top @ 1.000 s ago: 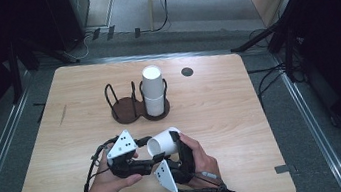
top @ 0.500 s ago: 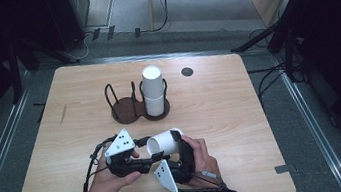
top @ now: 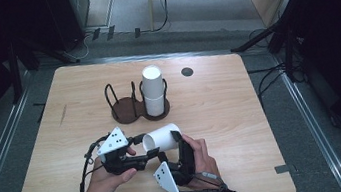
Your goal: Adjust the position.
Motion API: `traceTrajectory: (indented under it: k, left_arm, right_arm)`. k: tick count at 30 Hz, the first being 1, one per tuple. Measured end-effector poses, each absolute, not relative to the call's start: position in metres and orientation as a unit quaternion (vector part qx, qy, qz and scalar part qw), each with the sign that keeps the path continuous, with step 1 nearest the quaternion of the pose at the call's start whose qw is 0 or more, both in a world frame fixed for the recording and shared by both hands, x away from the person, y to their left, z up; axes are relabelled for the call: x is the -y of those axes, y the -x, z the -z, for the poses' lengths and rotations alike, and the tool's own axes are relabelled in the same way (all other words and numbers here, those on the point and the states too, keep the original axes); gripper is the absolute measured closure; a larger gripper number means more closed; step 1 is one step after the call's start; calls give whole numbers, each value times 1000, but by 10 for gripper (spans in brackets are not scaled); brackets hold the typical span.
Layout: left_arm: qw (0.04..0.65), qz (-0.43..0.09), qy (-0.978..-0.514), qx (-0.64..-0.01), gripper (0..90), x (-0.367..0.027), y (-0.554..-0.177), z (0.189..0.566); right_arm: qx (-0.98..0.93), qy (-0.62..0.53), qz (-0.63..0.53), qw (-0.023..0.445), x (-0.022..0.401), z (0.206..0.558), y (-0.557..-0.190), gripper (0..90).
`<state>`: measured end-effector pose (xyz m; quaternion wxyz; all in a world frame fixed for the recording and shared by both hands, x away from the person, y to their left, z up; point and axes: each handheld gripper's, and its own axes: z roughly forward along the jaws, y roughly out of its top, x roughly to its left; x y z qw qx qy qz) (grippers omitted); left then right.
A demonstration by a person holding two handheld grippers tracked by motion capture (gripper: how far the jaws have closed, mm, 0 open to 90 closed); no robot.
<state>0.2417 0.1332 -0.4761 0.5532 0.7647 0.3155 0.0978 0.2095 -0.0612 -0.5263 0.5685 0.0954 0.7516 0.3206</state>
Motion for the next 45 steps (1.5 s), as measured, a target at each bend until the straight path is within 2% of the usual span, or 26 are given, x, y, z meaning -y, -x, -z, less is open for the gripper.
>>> traceTrajectory:
  k: [9, 29, 39, 45]
  left_arm:
    - [559, -126, -745, -340, 370, -141, -244, 477]
    - [607, -189, -686, -355, 372, -156, -239, 470]
    - [624, -201, -667, -354, 372, -165, -236, 470]
    - [639, -195, -650, -362, 371, -167, -237, 473]
  right_arm:
    - [-750, -98, -339, 560, 62, 521, -207, 86]
    - [-759, -163, -391, 494, 66, 514, -210, 56]
    - [-750, -233, -418, 456, 73, 510, -220, 54]
    - [-714, -310, -438, 450, 80, 495, -227, 59]
